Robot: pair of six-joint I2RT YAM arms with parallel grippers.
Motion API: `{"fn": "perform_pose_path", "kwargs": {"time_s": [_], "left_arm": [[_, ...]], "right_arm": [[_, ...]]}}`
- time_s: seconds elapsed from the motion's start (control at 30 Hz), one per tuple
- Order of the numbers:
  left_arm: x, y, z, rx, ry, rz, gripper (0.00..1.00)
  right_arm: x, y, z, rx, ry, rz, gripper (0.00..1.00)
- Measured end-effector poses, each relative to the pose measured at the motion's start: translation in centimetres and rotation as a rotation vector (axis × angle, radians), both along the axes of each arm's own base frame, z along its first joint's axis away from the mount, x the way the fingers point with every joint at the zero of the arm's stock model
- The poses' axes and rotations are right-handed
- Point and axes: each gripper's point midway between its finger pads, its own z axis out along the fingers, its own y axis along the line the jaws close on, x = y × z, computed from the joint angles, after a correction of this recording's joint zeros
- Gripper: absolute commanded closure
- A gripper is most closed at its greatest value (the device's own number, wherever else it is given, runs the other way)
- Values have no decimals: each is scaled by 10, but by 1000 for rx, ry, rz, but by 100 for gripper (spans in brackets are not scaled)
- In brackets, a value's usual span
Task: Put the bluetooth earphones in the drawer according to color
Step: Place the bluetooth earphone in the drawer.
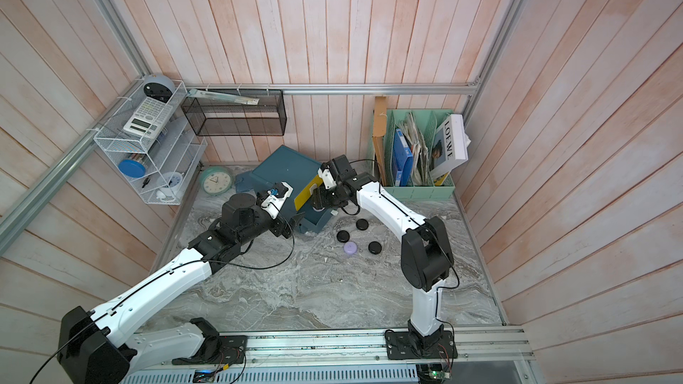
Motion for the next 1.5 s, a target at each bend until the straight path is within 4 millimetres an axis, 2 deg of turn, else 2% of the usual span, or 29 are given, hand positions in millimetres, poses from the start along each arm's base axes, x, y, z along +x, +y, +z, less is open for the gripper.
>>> {"fn": "perform_pose_path", "kwargs": {"time_s": [0.33,1.03,1.37,1.5], "left_arm": [[0,0,0,1,-1,-1,0],[-1,0,2,-2,-5,-2,0],[-3,-3,2,-3,-5,-16,0],[-7,-8,2,3,-9,-35,0]], "right_arm": [[0,1,0,4,-2,2,34],[0,-1,-3,-1,-19,-1,32],[-11,-26,28,-36,-135,-32,31],[-21,-44,29,-61,-184,-62,30]]}}
